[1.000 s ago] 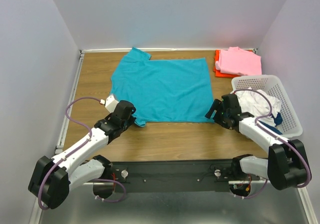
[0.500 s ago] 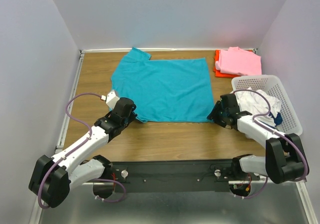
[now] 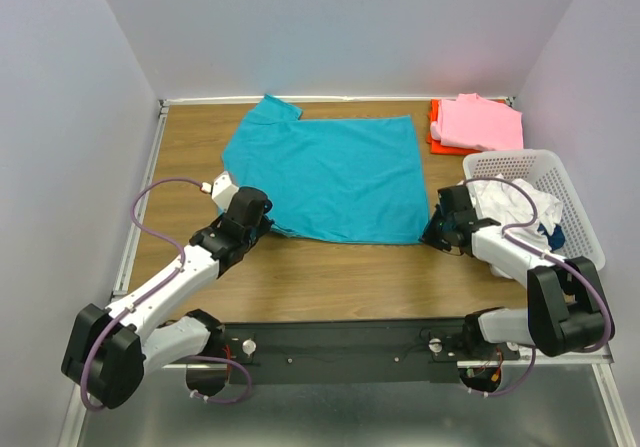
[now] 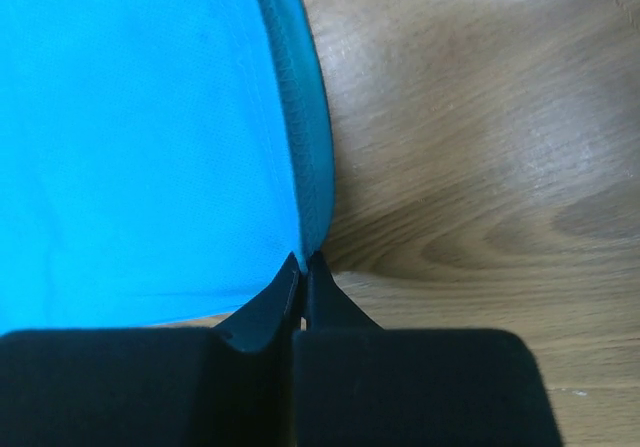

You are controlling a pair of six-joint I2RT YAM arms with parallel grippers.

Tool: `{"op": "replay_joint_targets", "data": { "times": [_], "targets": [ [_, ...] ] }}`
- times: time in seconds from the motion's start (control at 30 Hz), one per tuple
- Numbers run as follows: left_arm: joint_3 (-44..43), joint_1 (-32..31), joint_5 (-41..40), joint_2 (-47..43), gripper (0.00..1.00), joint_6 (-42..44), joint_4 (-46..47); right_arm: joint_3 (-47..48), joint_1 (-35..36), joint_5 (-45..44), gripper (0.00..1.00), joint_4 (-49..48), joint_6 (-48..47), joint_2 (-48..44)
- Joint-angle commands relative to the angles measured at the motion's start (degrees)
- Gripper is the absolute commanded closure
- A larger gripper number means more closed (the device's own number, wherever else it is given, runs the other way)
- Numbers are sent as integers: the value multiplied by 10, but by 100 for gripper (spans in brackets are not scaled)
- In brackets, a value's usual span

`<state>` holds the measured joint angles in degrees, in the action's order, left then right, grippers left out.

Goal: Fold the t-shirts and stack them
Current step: Fold the tshirt

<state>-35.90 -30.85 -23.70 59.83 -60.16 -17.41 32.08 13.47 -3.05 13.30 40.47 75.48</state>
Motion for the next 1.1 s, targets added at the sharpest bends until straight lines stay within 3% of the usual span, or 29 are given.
{"op": "replay_joint_targets", "data": {
  "times": [0.0, 0.6, 1.07],
  "targets": [
    [-21, 10, -23, 9, 100, 21, 18, 27, -2, -1, 97, 11, -14, 4],
    [-95, 64, -4, 97, 100, 82, 68, 163, -3, -6, 99, 31, -42, 83],
    [-182, 110, 50, 225, 100, 190, 134, 287, -2, -29, 99, 45, -63, 178]
  ]
}}
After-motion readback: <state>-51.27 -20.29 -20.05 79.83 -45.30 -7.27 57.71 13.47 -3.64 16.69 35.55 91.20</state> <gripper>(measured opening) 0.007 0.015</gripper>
